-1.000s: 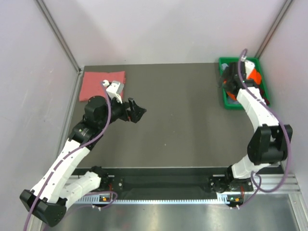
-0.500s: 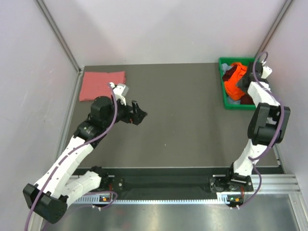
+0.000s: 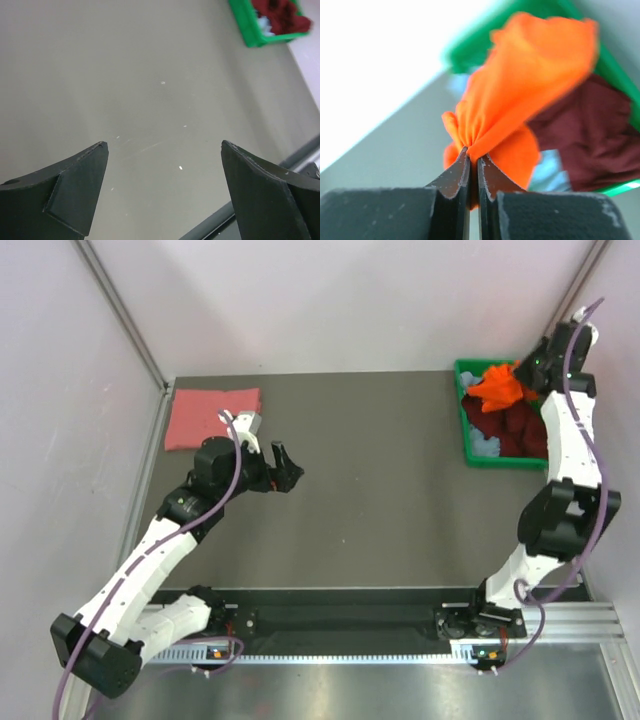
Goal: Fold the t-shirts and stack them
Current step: Grab the tshirt from the pile, then move the tshirt to the center of the board, then flatten the tshirt out
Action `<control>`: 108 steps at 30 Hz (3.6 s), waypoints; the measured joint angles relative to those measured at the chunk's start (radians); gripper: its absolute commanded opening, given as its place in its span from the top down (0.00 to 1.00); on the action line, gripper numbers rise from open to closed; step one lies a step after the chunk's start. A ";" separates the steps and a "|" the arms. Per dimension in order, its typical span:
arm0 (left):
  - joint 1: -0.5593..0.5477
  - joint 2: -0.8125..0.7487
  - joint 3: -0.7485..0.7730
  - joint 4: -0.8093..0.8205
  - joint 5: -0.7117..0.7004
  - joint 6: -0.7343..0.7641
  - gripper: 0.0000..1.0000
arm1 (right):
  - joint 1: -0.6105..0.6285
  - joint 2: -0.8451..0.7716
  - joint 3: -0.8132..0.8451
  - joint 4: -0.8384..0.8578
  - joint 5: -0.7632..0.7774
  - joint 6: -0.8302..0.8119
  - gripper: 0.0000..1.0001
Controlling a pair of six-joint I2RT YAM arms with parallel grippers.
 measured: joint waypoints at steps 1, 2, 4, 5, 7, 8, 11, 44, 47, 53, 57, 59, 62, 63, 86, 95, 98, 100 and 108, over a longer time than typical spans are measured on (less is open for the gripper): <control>0.000 0.008 0.005 -0.014 -0.019 -0.013 0.01 | 0.006 -0.052 0.003 -0.005 -0.039 0.001 1.00; 0.003 0.015 0.010 -0.029 -0.035 -0.025 0.01 | 0.018 -0.099 0.003 -0.010 -0.077 0.002 1.00; 0.009 0.022 0.014 -0.048 -0.057 -0.039 0.01 | 0.054 -0.196 0.003 -0.013 -0.155 0.005 1.00; 0.014 0.023 0.017 -0.063 -0.063 -0.048 0.02 | 0.084 -0.243 0.003 -0.014 -0.190 0.006 1.00; 0.030 0.023 0.033 -0.095 -0.067 -0.063 0.05 | 0.160 -0.347 -0.016 -0.002 -0.267 0.013 0.97; 0.039 0.023 0.044 -0.111 -0.066 -0.071 0.06 | 0.195 -0.394 -0.046 0.019 -0.302 0.019 0.97; 0.078 0.024 0.082 -0.143 -0.040 -0.089 0.08 | 0.286 -0.557 -0.215 0.065 -0.406 0.054 0.97; -0.353 0.645 0.275 0.080 0.117 -0.157 0.37 | 0.277 -0.660 -1.010 0.065 -0.079 0.065 0.61; -0.444 0.728 0.351 0.137 0.100 -0.152 0.40 | 0.247 -0.657 -1.033 0.076 -0.111 0.072 0.59; -0.484 0.811 0.333 0.155 0.060 -0.156 0.42 | 0.185 -0.573 -1.035 0.154 -0.166 0.084 0.60; -0.479 0.818 0.299 0.138 0.048 -0.157 0.40 | 0.178 -0.508 -1.035 0.225 -0.185 0.108 0.61; -0.487 0.821 0.292 0.132 0.045 -0.156 0.39 | 0.178 -0.486 -1.035 0.260 -0.195 0.117 0.61; -0.507 0.821 0.253 0.143 0.051 -0.157 0.39 | 0.178 -0.465 -1.035 0.303 -0.204 0.127 0.61; -0.511 0.821 0.233 0.148 0.056 -0.158 0.39 | 0.178 -0.460 -1.035 0.314 -0.206 0.128 0.60; -0.548 0.929 0.153 0.282 0.202 -0.189 1.00 | 0.177 -0.360 -1.074 0.464 -0.213 0.131 0.54; -0.550 0.838 0.159 0.172 0.160 -0.201 1.00 | 0.178 -0.300 -1.086 0.566 -0.212 0.168 0.54; -0.550 0.755 0.180 0.114 0.107 -0.192 1.00 | 0.179 -0.272 -1.098 0.601 -0.208 0.179 0.55; -0.550 0.705 0.203 0.085 0.069 -0.188 1.00 | 0.180 -0.257 -1.103 0.618 -0.211 0.188 0.58; -0.500 0.616 0.285 -0.094 -0.062 -0.167 1.00 | 0.180 -0.267 -1.092 0.585 -0.201 0.191 1.00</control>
